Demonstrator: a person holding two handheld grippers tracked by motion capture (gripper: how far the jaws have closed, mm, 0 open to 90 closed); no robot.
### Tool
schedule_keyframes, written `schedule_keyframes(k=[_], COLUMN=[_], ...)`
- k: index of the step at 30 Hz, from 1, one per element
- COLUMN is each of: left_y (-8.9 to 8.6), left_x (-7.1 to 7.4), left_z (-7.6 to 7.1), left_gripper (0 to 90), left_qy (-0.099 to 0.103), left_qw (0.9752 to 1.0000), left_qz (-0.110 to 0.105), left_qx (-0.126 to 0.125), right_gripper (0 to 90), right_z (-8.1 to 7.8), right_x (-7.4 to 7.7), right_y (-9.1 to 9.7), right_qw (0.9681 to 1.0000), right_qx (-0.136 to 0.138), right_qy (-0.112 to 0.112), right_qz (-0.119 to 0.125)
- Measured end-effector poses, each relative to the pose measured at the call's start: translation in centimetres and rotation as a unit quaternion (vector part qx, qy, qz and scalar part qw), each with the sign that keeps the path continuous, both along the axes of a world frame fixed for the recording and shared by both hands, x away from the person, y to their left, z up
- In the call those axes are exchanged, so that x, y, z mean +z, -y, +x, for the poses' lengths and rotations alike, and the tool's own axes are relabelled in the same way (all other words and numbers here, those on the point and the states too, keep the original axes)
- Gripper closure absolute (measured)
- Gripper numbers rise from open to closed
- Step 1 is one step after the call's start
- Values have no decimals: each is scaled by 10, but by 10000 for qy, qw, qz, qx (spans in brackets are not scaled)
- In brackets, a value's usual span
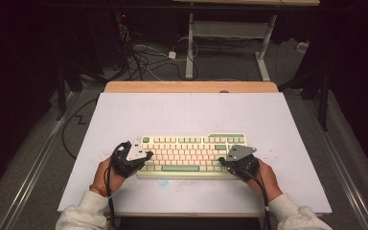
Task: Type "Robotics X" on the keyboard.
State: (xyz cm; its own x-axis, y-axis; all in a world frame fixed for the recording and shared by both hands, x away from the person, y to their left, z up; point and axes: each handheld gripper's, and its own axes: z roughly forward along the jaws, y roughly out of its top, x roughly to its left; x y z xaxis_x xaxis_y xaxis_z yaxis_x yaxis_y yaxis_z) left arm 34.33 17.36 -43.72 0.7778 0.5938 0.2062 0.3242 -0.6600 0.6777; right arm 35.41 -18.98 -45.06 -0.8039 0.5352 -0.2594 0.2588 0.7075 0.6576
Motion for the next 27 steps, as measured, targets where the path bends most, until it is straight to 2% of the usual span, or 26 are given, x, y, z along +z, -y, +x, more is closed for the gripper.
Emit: schedule_keyframes(k=[11,20,27], left_y=[12,30,38], left_x=[-1,-4,-6], left_z=[1,4,7], left_gripper=[875,875,875], left_qy=[-82,-136,-180], left_qw=[9999,9992,9987], left_qz=[-4,79,167], left_qx=[-135,-364,-449], right_gripper=[900,900,900], right_z=[0,0,-1], right_x=[0,0,0], right_y=[0,0,1], right_qw=[10000,10000,10000], right_qx=[8,27,26], right_qy=[4,-9,1], right_qz=[-9,4,2])
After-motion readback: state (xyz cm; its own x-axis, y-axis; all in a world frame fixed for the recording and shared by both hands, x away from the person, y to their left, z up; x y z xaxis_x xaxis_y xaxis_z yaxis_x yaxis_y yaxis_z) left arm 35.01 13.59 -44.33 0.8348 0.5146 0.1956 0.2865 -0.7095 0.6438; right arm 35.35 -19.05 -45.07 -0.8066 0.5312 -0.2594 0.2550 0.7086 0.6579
